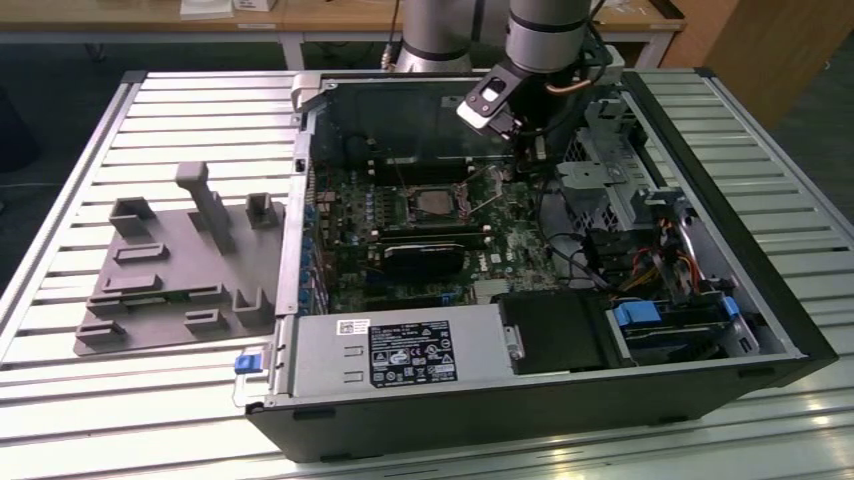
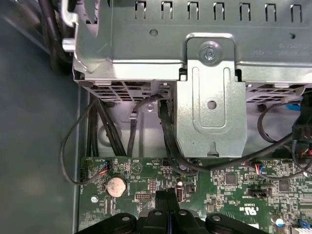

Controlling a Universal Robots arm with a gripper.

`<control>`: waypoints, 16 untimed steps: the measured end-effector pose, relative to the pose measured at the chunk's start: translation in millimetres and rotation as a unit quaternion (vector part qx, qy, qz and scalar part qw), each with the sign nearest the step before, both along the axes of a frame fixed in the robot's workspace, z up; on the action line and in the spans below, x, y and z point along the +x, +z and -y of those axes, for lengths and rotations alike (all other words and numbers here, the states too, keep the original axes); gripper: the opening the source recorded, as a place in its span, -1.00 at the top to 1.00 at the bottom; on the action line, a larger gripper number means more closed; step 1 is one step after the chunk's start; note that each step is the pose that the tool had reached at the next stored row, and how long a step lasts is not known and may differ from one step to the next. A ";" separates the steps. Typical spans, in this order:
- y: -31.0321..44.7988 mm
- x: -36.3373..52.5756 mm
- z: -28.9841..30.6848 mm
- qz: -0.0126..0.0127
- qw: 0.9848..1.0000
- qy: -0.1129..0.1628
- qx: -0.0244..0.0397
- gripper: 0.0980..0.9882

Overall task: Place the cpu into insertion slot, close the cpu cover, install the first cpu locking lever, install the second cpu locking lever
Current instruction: 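Close the cpu cover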

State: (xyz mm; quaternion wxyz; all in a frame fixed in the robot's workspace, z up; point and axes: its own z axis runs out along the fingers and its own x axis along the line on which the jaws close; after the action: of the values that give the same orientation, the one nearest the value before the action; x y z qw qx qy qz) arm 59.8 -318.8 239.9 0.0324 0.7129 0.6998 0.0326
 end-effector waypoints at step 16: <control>-1.0 1.5 0.0 -0.041 0.999 0.000 0.000 0.99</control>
State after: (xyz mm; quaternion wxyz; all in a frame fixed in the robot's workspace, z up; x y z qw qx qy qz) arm 61.3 -318.8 238.8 0.0036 0.7136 0.7006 0.0033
